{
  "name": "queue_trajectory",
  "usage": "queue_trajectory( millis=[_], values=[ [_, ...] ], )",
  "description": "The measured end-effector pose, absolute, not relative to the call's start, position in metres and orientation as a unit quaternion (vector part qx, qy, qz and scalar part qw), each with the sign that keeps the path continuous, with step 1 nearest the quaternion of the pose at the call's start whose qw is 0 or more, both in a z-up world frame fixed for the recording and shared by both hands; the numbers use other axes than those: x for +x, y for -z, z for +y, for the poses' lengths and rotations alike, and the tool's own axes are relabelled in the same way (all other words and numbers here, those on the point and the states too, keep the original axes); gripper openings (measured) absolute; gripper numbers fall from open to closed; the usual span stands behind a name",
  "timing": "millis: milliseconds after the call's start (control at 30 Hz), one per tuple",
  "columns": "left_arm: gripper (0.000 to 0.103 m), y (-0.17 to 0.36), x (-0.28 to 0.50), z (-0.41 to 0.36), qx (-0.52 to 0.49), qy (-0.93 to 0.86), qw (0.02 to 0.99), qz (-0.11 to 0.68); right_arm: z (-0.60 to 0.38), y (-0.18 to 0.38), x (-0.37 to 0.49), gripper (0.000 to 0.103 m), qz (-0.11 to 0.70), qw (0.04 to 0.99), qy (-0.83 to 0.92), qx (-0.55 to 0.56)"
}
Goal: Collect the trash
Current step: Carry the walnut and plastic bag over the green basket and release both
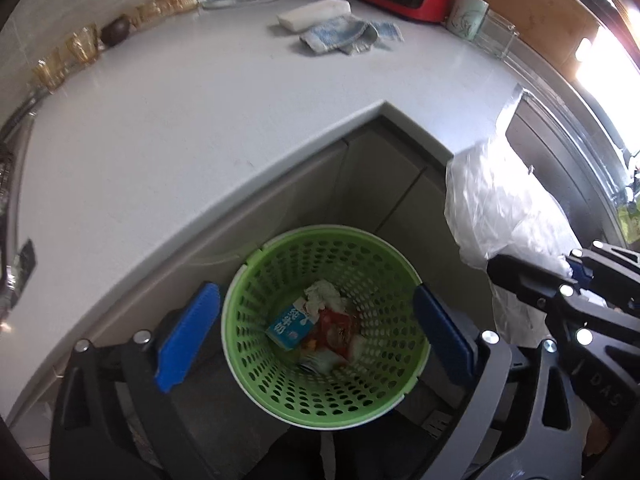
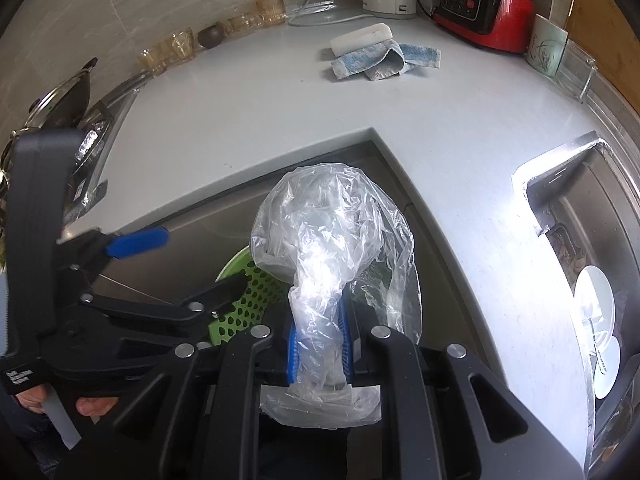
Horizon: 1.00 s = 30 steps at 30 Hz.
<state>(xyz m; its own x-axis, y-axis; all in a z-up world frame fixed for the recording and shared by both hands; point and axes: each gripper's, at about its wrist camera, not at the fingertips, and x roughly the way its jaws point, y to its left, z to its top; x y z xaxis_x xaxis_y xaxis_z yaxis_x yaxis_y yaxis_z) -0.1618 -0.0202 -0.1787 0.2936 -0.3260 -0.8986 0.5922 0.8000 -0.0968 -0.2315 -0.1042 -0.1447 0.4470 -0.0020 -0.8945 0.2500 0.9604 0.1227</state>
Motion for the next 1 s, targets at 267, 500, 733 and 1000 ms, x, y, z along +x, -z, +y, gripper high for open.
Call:
queue_trajectory(
  millis=[267, 500, 733, 1000],
  values=[
    [0.094, 0.167, -0.154, -0.005, 0.129, 0.264, 0.806, 0.513, -0.102, 0.146, -0.228, 0.017, 0.519, 0.843, 0.069, 0.121],
    [0.094, 0.173, -0.145, 0.041, 0.129, 0.198, 0.819, 0.522, -0.095, 0.176, -0.219, 0.017, 0.538, 0.832, 0.052, 0.125],
    [0.094, 0.177, -0.141, 0.087, 0.090, 0.155, 0.824, 0.538, -0.076, 0.244, -0.204, 0.017, 0.591, 0.797, 0.030, 0.121],
    [0.094, 0.176, -0.141, 0.104, 0.081, 0.146, 0.827, 0.537, -0.053, 0.264, -0.198, 0.088, 0.605, 0.790, 0.040, 0.089]
  ],
)
